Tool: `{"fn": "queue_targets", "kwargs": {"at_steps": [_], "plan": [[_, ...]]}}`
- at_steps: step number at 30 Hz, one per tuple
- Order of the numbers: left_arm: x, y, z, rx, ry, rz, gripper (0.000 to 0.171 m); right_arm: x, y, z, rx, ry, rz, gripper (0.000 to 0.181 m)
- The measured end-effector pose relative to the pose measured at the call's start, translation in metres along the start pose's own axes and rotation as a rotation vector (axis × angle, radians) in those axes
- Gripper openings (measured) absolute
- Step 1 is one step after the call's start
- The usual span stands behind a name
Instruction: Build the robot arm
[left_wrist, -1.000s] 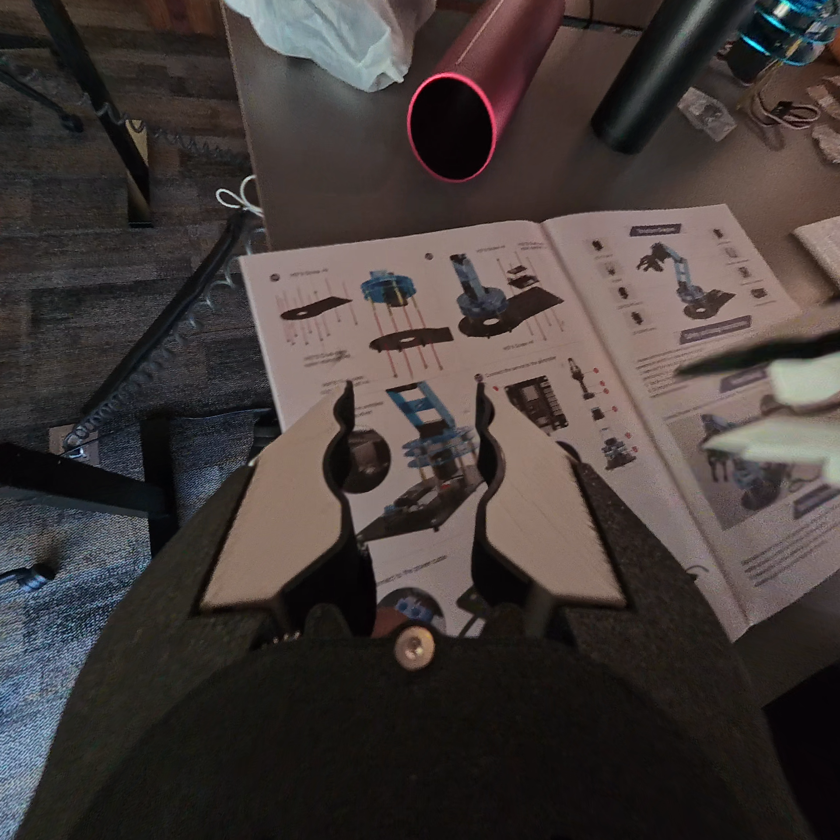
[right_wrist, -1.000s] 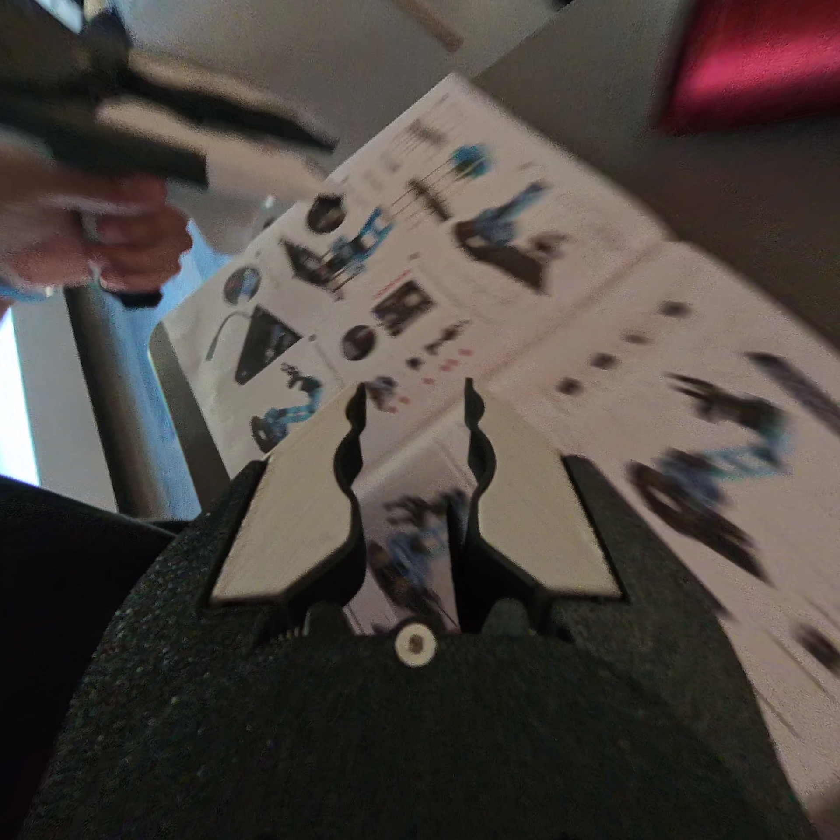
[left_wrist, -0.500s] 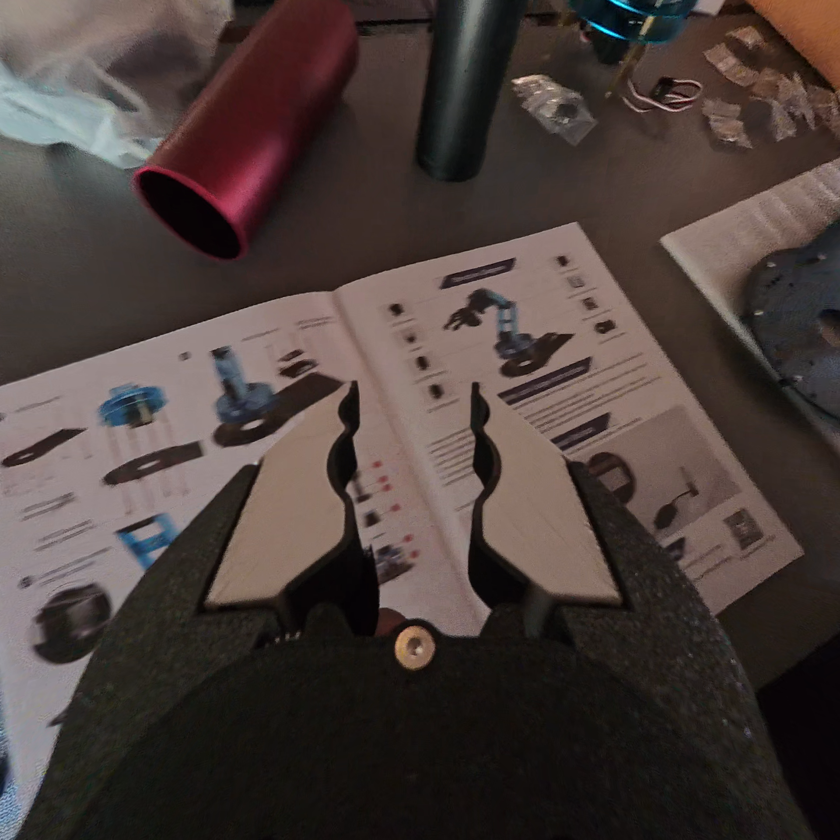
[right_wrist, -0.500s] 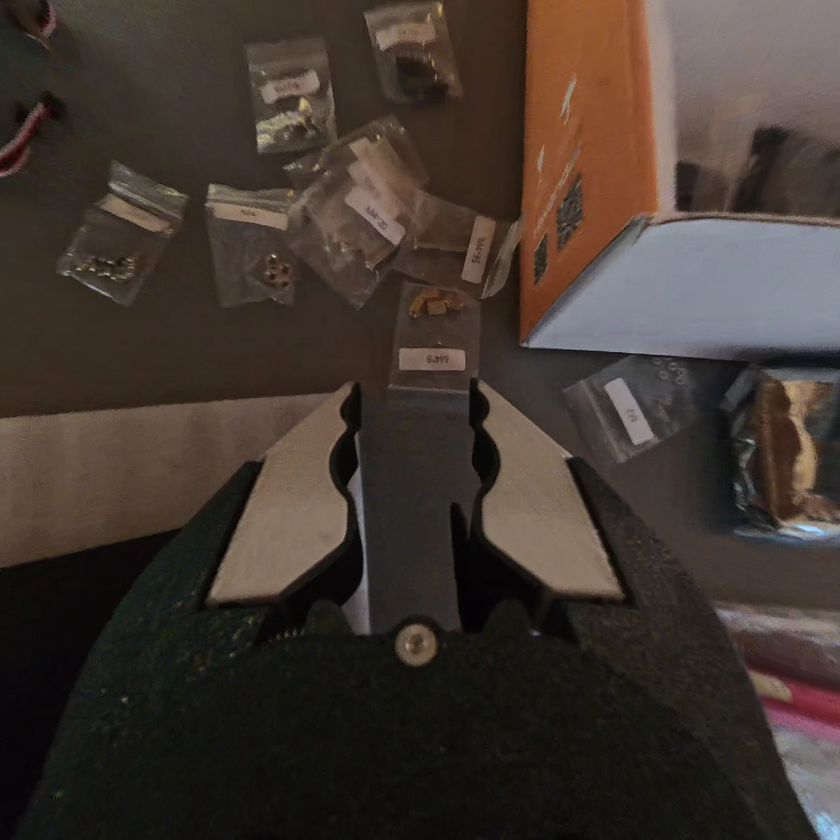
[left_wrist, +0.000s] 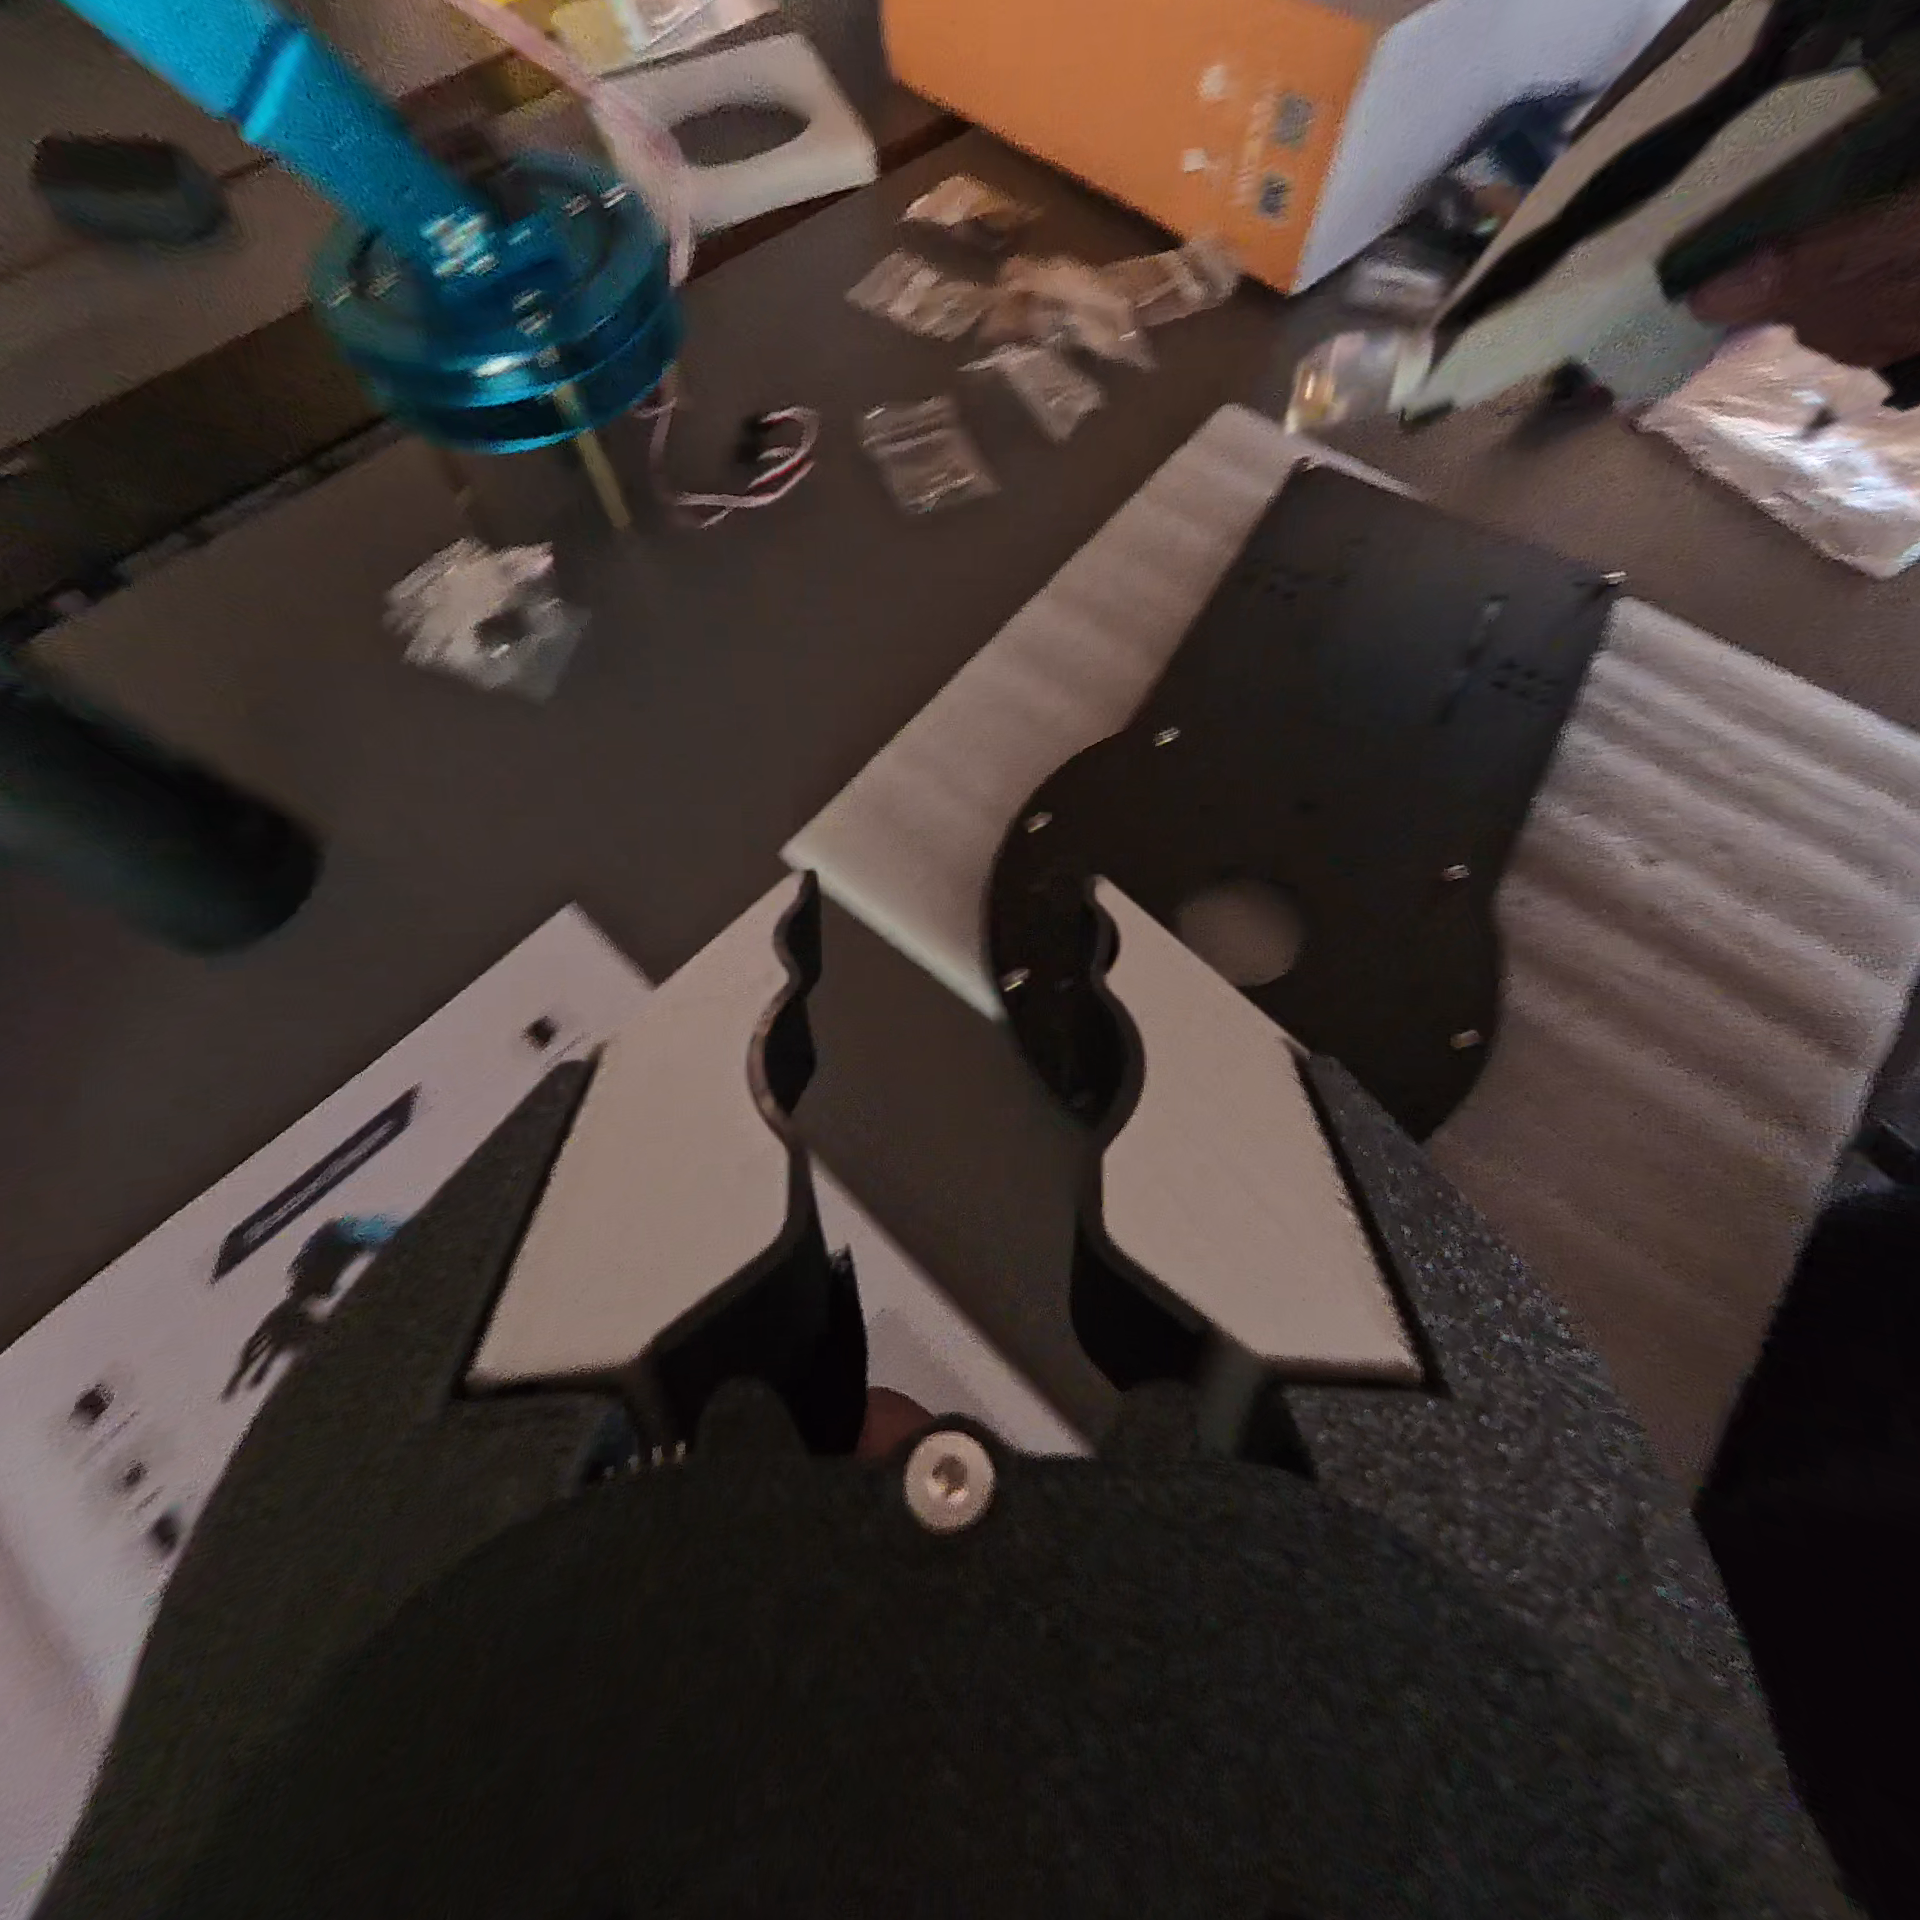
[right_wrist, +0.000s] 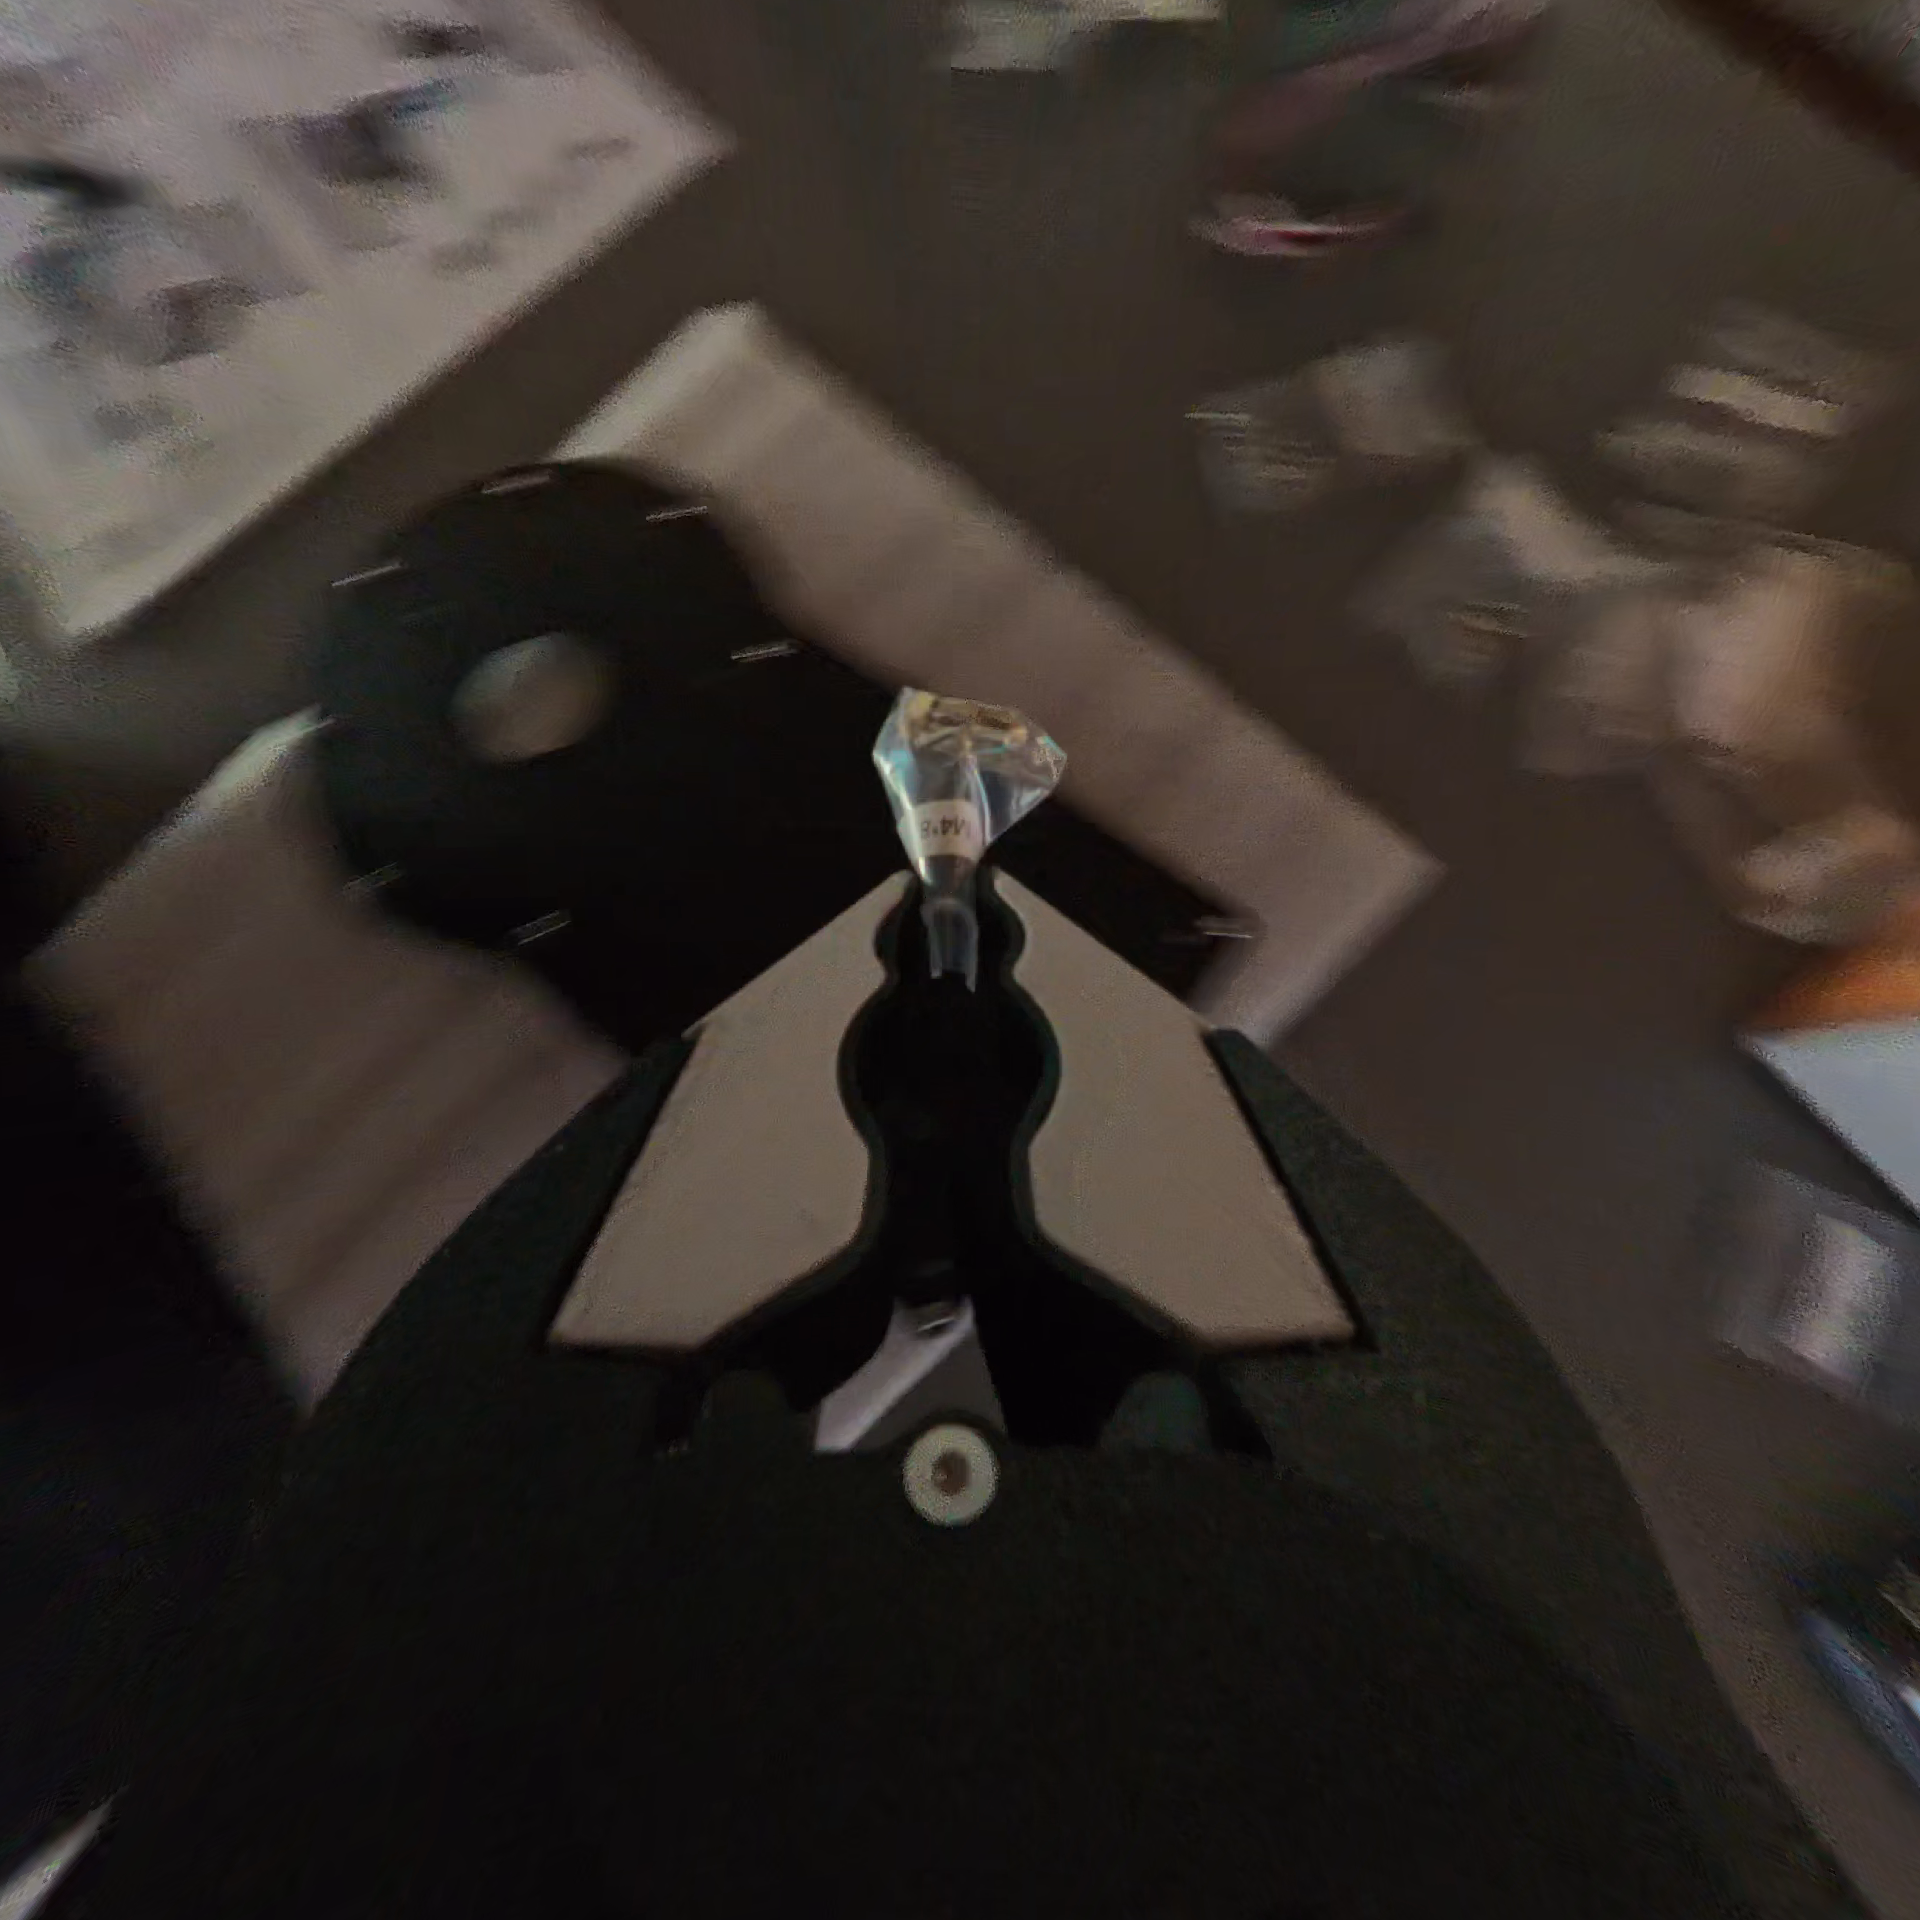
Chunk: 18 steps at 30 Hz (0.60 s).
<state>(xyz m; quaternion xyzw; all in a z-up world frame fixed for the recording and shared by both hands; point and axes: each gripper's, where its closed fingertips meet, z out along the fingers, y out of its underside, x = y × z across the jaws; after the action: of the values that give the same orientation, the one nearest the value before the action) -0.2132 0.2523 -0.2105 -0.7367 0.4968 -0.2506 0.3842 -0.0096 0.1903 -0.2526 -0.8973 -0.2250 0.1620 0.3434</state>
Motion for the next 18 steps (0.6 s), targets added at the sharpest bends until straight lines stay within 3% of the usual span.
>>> {"fn": "queue_targets", "kwargs": {"at_steps": [3,5,8,11,15,18], "plan": [[0.051,-0.013,0.011,0.018,0.07,-0.003,0.048,-0.077,0.022,-0.008,-0.026,-0.263,-0.16,0.009],[0.081,-0.015,0.018,0.01,0.088,0.0,0.048,-0.1,0.055,-0.004,-0.074,-0.324,-0.245,0.011],[0.125,-0.011,0.028,-0.013,0.117,0.024,0.048,-0.099,0.094,0.006,-0.122,-0.28,-0.24,0.026],[0.171,-0.001,0.038,-0.042,0.194,0.067,0.04,-0.106,0.105,-0.009,-0.059,-0.252,-0.163,0.045],[0.209,0.017,0.058,-0.127,0.228,0.22,0.038,-0.094,0.121,-0.053,0.084,-0.147,-0.017,0.038],[0.219,0.027,0.076,-0.189,0.203,0.355,0.038,-0.061,0.14,-0.084,0.161,0.035,0.124,0.036]]}}
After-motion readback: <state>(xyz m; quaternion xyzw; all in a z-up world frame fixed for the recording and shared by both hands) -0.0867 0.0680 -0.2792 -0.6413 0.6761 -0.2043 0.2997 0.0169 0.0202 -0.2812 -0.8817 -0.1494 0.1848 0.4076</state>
